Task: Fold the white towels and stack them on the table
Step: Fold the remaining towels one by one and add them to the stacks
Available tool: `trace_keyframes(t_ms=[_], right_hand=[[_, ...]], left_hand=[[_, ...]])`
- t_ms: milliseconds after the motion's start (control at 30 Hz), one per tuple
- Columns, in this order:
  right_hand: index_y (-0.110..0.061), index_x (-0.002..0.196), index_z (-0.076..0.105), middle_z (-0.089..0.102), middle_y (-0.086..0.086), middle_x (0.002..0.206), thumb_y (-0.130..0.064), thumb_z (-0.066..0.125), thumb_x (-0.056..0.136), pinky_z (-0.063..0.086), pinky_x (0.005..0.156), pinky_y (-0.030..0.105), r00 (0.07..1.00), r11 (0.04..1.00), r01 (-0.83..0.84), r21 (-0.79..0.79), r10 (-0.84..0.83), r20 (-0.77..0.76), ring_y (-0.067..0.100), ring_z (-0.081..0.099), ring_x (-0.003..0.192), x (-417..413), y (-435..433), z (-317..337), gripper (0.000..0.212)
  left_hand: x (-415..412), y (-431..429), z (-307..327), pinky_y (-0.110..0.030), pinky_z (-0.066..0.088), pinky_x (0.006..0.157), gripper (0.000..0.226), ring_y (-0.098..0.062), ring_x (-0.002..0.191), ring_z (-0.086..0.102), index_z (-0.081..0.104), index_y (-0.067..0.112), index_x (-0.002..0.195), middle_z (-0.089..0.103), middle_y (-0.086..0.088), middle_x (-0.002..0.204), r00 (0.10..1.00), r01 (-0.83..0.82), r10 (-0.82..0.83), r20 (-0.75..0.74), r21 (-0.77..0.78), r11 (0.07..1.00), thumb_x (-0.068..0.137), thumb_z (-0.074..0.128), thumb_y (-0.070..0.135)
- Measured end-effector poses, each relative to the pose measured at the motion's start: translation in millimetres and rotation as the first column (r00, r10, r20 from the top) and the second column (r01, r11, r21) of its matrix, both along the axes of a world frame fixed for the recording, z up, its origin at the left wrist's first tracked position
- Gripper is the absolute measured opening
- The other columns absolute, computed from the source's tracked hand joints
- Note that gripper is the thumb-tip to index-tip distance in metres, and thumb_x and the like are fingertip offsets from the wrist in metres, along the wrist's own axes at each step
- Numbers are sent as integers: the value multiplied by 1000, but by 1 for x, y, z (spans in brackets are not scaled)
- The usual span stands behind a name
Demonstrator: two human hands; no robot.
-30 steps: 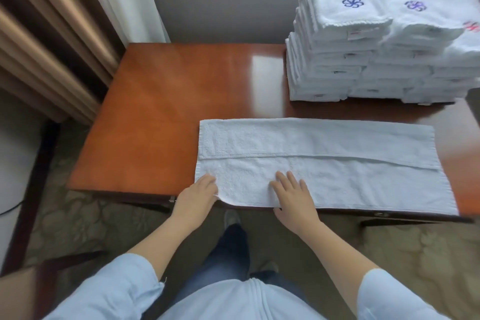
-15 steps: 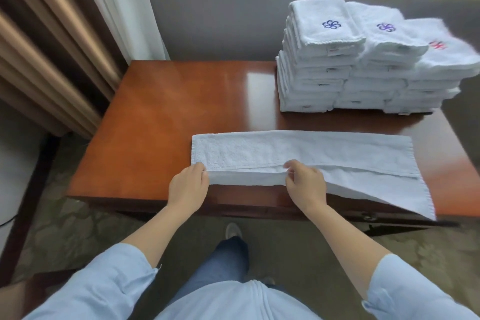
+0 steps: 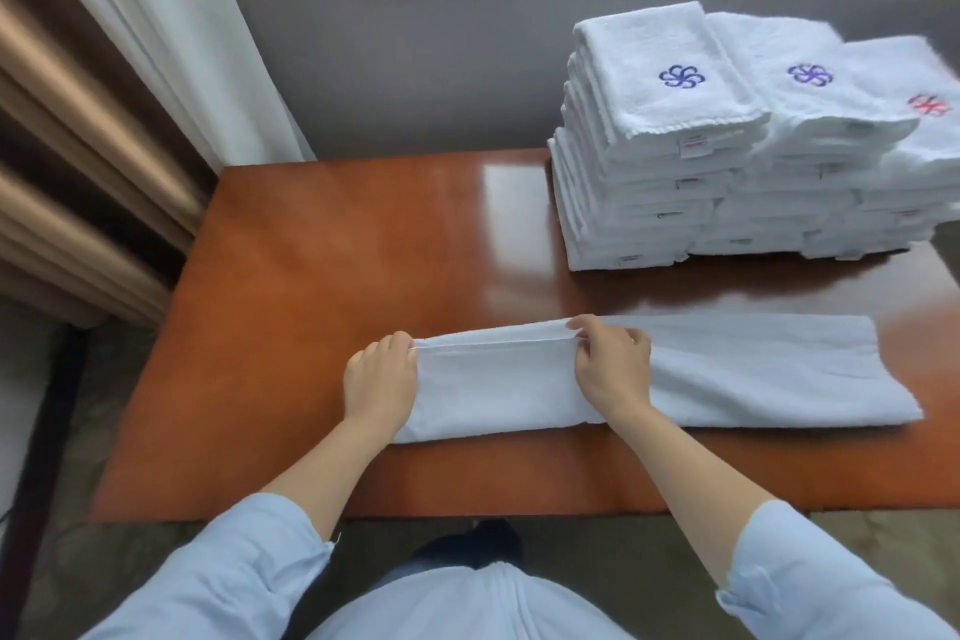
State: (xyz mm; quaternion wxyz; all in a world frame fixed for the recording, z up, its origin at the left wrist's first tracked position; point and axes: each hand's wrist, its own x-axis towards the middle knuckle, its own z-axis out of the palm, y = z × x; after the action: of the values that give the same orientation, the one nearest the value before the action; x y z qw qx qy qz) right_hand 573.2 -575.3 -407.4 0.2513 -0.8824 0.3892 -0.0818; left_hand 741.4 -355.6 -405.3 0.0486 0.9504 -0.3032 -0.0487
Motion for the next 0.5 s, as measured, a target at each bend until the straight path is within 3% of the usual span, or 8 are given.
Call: trace_keyframes(t_ms=[100,200,367,500], right_hand=[[-24,116,65,70,-5,103,-3,47,90,23,105,35,996,999,-47,-3,47,-79,17,59,105,6,-4,-14,37],[-24,112,65,67,-7,106,-6,50,91,25,102,35,988,996,-87,-22,84,-129,17,56,105,7,-6,-26,31],[-26,116,62,62,-8,103,-12,50,91,23,106,36,971,990,-138,-17,132,-200,17,54,104,8,-10,-25,31],[-28,126,55,57,-8,115,-19,49,88,2,120,44,927,978,-202,55,209,-312,17,46,117,2,-20,-12,40]], left_hand=[[9,-4,-11,-29,36,72,19,-16,82,56,53,22,92,61,7,90,999,35,-36,8,88,995,102,37,26],[14,-9,-19,-29,37,77,11,-17,82,56,58,24,95,60,8,89,998,64,-66,12,111,992,96,48,20],[9,-29,-18,-34,37,97,47,-21,88,57,64,21,95,57,5,91,977,213,-212,16,-89,973,63,57,-13],[-6,-62,-8,-31,36,97,44,-19,101,56,65,19,97,58,7,98,933,293,-334,-133,-260,920,67,54,-11]])
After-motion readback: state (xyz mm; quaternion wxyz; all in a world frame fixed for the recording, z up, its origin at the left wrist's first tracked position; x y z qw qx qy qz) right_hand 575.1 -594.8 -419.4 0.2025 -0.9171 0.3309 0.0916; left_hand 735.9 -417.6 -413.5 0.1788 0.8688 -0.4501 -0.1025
